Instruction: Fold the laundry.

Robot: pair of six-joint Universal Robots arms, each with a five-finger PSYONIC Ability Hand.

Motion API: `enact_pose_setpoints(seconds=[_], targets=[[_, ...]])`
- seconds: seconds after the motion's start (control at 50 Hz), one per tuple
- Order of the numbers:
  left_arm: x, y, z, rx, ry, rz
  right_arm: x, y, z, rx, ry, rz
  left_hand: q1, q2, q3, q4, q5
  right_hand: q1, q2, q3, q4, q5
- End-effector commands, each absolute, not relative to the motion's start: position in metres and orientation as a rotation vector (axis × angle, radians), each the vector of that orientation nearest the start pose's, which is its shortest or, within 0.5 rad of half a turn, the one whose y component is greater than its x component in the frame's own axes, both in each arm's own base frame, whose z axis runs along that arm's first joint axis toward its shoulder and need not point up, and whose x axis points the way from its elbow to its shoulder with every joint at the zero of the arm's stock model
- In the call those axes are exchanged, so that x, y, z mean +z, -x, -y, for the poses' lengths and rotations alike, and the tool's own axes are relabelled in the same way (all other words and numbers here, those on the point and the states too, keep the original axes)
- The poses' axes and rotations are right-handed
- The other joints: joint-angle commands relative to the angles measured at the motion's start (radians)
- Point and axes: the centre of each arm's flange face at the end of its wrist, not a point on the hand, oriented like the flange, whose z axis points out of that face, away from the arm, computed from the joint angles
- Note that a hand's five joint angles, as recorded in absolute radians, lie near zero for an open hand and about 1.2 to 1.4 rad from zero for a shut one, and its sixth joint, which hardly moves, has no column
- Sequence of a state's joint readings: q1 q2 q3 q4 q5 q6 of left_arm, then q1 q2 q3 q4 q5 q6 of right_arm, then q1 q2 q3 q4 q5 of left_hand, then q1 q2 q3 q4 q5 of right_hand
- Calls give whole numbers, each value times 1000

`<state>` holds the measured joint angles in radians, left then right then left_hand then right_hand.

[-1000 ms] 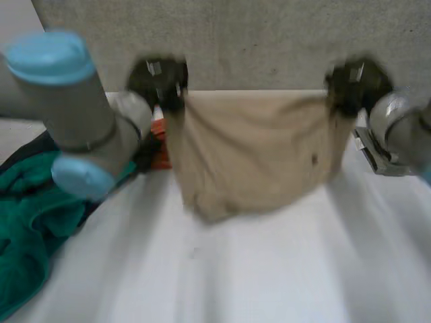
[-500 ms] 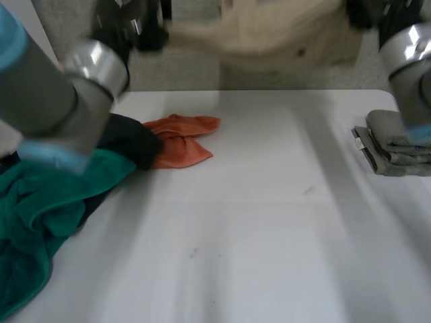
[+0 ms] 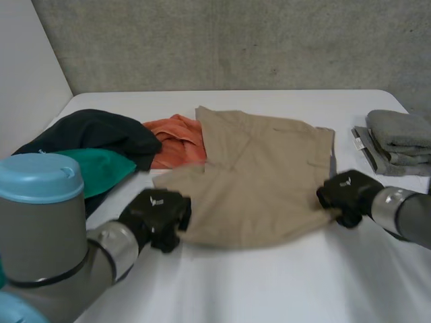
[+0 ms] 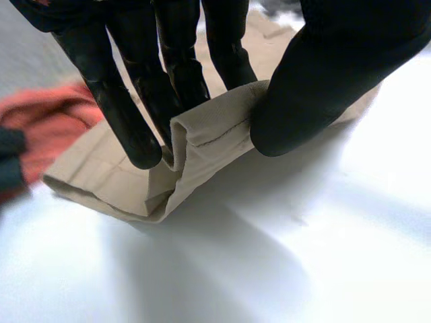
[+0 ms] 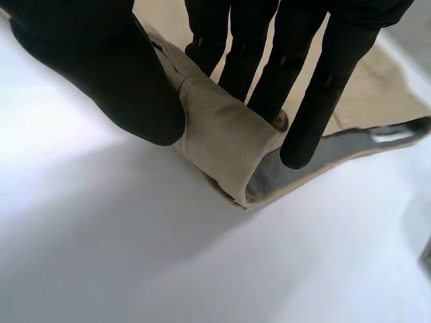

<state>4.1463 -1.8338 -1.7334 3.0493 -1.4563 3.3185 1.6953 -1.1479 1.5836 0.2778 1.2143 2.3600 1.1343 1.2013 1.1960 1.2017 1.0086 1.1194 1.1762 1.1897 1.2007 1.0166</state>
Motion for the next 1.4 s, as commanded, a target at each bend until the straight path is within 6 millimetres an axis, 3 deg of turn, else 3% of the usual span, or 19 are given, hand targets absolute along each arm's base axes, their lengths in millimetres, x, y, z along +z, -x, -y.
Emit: enact_pose_setpoints(seconds=[0.02,0.1,0.12,0.14,0.18,0.2,0.28,0.32,0.5,0.56,0.68,0.74,0.84,0.96,1.06,1.14,1.24,1.4], targets=[[184,264,123,-1291,-1407,-2802,187,-182,234,-1139,1635,-2402,262,195,200,195,213,277,220,207,196,205],[189,264,122,-1271,-1441,-2785,192,-181,232,-1201,1691,-2350,262,195,200,195,213,277,220,207,196,205],[191,266,125,-1301,-1434,-2776,192,-182,234,-1215,1680,-2345,143,76,81,76,94,277,220,207,196,205],[194,268,134,-1367,-1407,-2758,192,-182,237,-1239,1652,-2343,-221,-288,-283,-289,-270,277,220,207,196,205],[198,270,146,-1450,-1366,-2736,191,-183,242,-1260,1620,-2351,-678,-745,-740,-745,-727,277,220,207,196,205],[203,272,159,-1532,-1326,-2712,189,-181,246,-1267,1584,-2368,-764,-831,-826,-832,-813,277,220,207,196,205],[208,276,192,-1684,-1246,-2669,188,-180,252,-1281,1512,-2388,-680,-747,-742,-747,-729,277,220,207,196,205],[208,276,197,-1685,-1245,-2680,188,-180,252,-1277,1492,-2386,-698,-765,-759,-765,-747,277,220,207,196,205],[197,269,169,-1411,-1286,-2865,189,-184,256,-1335,1405,-2350,-744,-811,-806,-812,-793,277,220,207,196,205],[199,268,165,-1452,-1259,-2876,187,-187,255,-1330,1386,-2345,-756,-823,-818,-824,-805,277,220,207,196,205],[195,278,180,-1632,-1251,-2812,184,-190,251,-1306,1383,-2335,-736,-803,-798,-803,-785,277,220,207,196,205],[195,294,197,-1798,-1315,-2733,182,-191,250,-1309,1375,-2331,-718,-785,-780,-786,-767,277,220,207,196,205],[198,339,233,-2041,-1538,-2570,177,-192,249,-1315,1350,-2322,-677,-744,-739,-745,-726,277,220,207,196,205],[197,375,272,-2107,-1792,-2333,172,-195,247,-1313,1329,-2319,-680,-747,-742,-748,-729,277,220,207,196,205],[181,399,305,-2122,-1993,-2012,167,-198,246,-1314,1320,-2311,-701,-768,-762,-768,-749,277,220,207,196,205],[163,408,324,-2169,-2066,-1846,163,-200,245,-1304,1315,-2308,-698,-765,-759,-765,-747,277,220,207,196,205],[141,419,329,-2220,-2116,-1773,159,-200,244,-1286,1304,-2313,-686,-753,-748,-753,-735,277,220,207,196,205],[115,417,342,-2246,-2079,-1710,158,-197,246,-1288,1289,-2320,-654,-721,-716,-721,-703,277,220,207,196,205]])
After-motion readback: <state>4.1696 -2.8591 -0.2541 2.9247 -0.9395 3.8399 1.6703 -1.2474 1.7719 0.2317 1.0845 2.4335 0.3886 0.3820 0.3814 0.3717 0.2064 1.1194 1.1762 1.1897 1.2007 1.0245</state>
